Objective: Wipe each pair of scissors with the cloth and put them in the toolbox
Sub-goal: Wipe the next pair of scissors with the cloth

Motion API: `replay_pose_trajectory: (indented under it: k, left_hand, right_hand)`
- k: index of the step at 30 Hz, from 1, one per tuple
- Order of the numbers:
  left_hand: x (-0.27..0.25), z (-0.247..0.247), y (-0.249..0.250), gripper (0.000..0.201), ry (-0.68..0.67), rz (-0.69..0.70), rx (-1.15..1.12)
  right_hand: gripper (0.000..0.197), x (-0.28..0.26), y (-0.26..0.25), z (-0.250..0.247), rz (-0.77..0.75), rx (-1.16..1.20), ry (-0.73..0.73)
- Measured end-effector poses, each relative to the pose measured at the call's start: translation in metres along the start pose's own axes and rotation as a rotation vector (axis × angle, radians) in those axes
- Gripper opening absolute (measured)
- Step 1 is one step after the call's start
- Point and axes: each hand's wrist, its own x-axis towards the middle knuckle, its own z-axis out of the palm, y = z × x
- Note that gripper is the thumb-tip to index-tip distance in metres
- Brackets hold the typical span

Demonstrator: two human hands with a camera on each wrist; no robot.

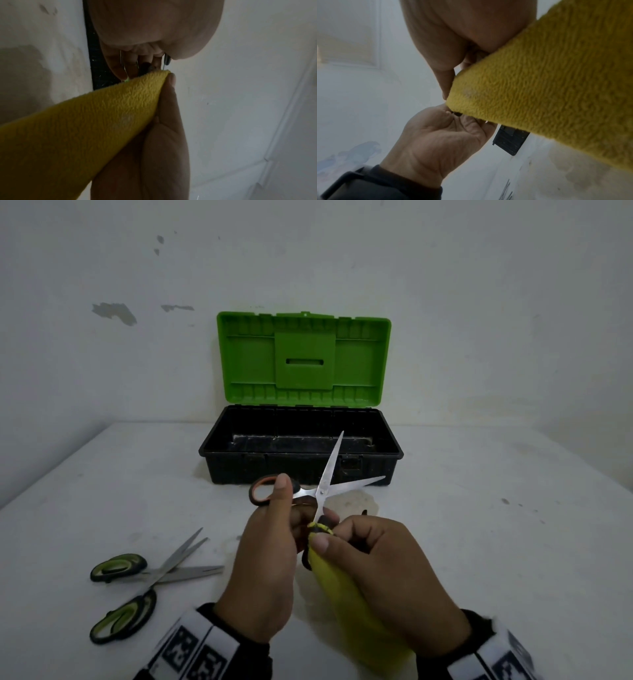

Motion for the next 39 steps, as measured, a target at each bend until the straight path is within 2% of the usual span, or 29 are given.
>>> replay_pose_trajectory:
  k: [5, 8, 11, 14, 17, 20, 23, 32, 39]
  left_hand:
    - [-0.001, 0.002, 0.002, 0.063, -0.011, 0.015, -0.100]
    - [-0.002, 0.001, 0.006, 0.065, -0.002, 0.050, -0.134]
    - [0.000, -0.006, 0.009, 0.057, 0.019, 0.094, -0.137]
    - [0.001, -0.014, 0.010, 0.053, 0.004, 0.150, -0.016]
    - [-0.002, -0.018, 0.012, 0.041, -0.057, 0.143, -0.003]
    - [-0.006, -0.020, 0.013, 0.033, -0.117, 0.160, 0.042]
    - [-0.011, -0.019, 0.012, 0.033, -0.102, 0.240, 0.136]
    - [-0.009, -0.016, 0.008, 0.032, -0.009, 0.409, 0.293]
    - [-0.007, -0.013, 0.000, 0.024, -0.023, 0.537, 0.377]
  right_hand:
    - [0.015, -0.006, -0.003, -0.003, -0.004, -0.032, -0.042]
    - [0.021, -0.011, -0.005, -0.011, 0.017, -0.074, -0.074]
    - [0.026, -0.015, -0.005, -0.036, 0.051, -0.043, -0.116]
    - [0.031, -0.010, -0.004, -0.069, 0.043, -0.091, 0.044]
    - [0.030, -0.001, -0.010, -0.095, -0.023, -0.187, 0.220]
    - [0.027, 0.009, -0.016, -0.106, -0.088, -0.220, 0.294]
    - [0.030, 0.017, -0.021, -0.098, -0.119, -0.272, 0.239]
    - [0.010, 0.011, -0.016, -0.041, -0.211, -0.181, 0.064]
    - [0.019, 0.013, -0.012, -0.017, -0.277, -0.213, 0.211]
